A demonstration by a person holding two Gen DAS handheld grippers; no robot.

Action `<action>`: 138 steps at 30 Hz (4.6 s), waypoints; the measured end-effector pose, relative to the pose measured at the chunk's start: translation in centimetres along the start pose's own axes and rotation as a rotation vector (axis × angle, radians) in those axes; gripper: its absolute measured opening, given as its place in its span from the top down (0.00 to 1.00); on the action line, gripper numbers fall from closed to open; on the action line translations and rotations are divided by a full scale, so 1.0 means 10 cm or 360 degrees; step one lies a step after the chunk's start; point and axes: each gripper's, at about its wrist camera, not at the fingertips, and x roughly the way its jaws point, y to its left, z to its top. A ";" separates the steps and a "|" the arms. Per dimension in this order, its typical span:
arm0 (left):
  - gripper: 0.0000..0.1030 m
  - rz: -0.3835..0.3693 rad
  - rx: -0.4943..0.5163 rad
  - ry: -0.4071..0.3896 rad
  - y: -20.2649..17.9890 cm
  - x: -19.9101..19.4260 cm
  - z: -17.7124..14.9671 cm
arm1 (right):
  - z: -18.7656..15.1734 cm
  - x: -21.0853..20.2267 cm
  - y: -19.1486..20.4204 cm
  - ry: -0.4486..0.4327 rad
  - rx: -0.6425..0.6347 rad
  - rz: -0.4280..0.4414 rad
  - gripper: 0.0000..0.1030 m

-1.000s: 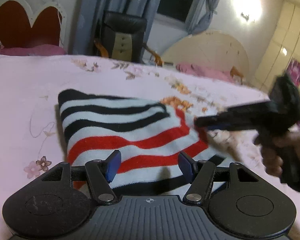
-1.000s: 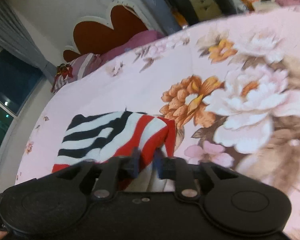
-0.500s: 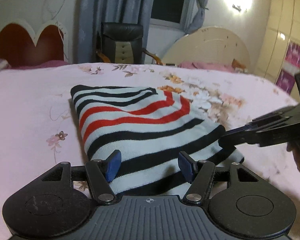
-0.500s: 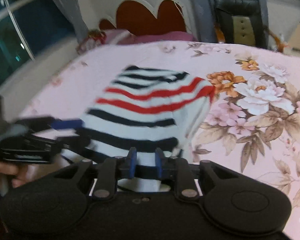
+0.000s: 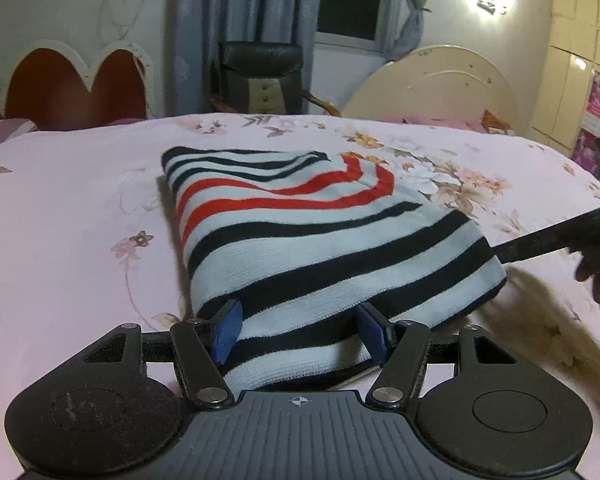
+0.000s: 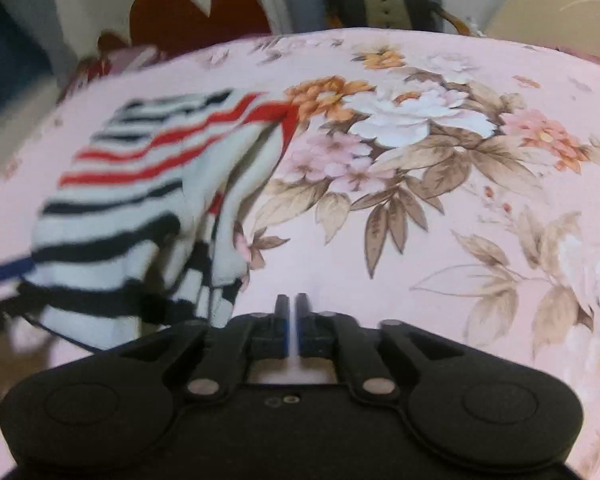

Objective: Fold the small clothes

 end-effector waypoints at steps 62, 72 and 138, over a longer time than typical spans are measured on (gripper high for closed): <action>0.00 0.0261 -0.0111 -0.0331 -1.52 -2.82 -0.49 | -1.57 -2.96 1.00 -0.0555 -0.0135 -0.0133 0.01; 0.00 0.0275 -0.0123 -0.0335 -1.46 -2.86 -0.50 | -1.54 -2.93 1.07 -0.0554 -0.0160 -0.0124 0.01; 0.00 0.0331 -0.0115 -0.0341 -1.36 -2.72 -0.46 | -1.46 -2.77 1.00 -0.0504 -0.0178 -0.0095 0.01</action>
